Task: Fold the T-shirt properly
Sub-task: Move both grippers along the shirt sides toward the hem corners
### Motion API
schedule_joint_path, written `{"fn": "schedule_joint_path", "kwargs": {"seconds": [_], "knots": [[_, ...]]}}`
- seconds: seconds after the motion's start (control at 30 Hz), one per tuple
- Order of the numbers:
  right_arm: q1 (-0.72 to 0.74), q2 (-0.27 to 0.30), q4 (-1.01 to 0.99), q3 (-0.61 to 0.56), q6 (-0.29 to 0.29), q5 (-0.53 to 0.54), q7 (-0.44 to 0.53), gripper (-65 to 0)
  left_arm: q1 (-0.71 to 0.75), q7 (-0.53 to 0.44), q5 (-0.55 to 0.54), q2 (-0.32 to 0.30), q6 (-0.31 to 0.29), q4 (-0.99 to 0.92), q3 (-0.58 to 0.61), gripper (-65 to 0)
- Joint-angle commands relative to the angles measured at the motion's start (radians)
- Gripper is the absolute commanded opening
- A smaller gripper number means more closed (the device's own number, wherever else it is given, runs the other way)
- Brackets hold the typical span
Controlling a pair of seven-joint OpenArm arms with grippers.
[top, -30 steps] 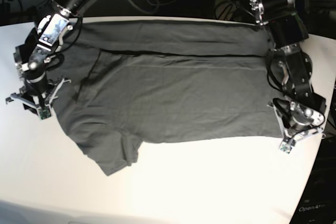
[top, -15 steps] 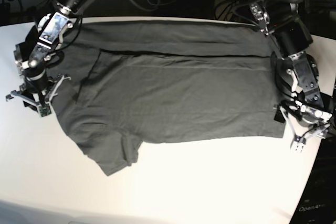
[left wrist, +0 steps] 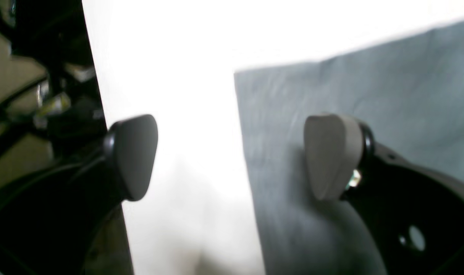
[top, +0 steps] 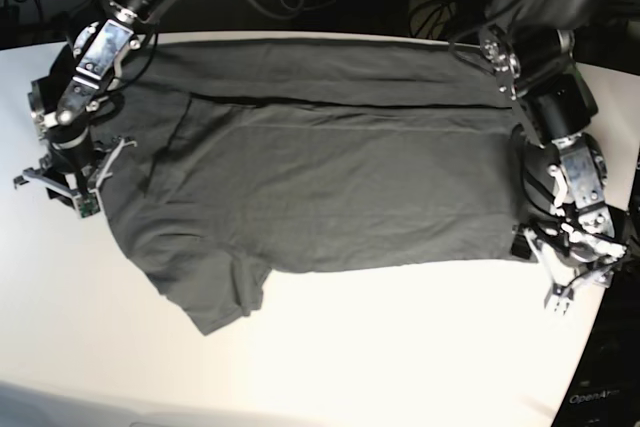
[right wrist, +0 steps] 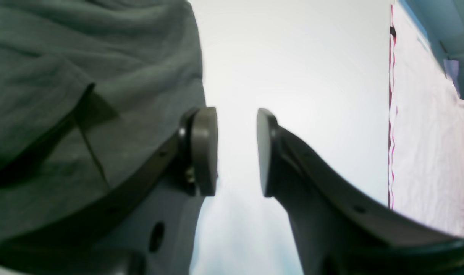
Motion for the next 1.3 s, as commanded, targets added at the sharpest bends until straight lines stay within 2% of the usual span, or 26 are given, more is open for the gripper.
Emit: {"fn": "schedule_joint_path", "kwargs": {"seconds": [0.0, 0.13, 0.2, 0.37, 0.53, 0.67, 0.77, 0.9, 1.0, 1.27], "knots": [[-0.002, 0.008, 0.019, -0.001, -0.009, 0.009, 0.017, -46.7, -0.03, -0.013, 0.0, -0.013, 0.005, -0.002, 0.0, -6.0], [-0.011, 0.009, 0.021, -0.001, -0.009, 0.009, 0.023, -46.7, -0.071, -0.058, 0.0, -0.013, 0.005, -0.105, 0.0, -6.0], [-0.011, 0.009, 0.021, -0.001, -0.009, 0.009, 0.02, -46.7, -0.097, -0.084, 0.0, -0.016, 0.025, -0.176, 0.001, -6.0], [-0.027, 0.011, 0.024, -0.001, -0.009, 0.009, 0.022, -46.7, -0.16, -0.127, -0.003, -0.054, 0.035, -0.326, -0.002, -6.0], [-0.027, 0.012, 0.021, 0.001, -0.009, 0.009, 0.02, -46.7, -0.197, -0.139, -0.002, -0.069, 0.035, -0.346, -0.061, -6.0], [-0.027, 0.011, 0.019, 0.002, -0.009, 0.009, 0.023, -46.7, -0.203, -0.141, -0.002, -0.097, 0.035, -0.358, -0.066, -6.0], [-0.027, 0.011, 0.019, 0.001, -0.009, 0.009, 0.02, -46.7, -0.246, -0.168, 0.001, -0.114, 0.037, -0.441, -0.066, -6.0], [-0.027, 0.009, 0.019, 0.001, -0.009, 0.009, 0.02, -46.7, -0.305, -0.242, -0.002, -0.165, 0.132, -0.631, -0.069, -6.0], [-0.027, 0.011, 0.019, 0.002, -0.009, 0.009, 0.022, -46.7, -0.323, -0.287, -0.002, -0.174, 0.138, -0.691, -0.069, -6.0], [-0.028, 0.012, 0.019, 0.004, -0.009, 0.009, 0.019, -46.7, -0.323, -0.297, -0.002, -0.165, 0.144, -0.706, -0.068, -6.0]]}}
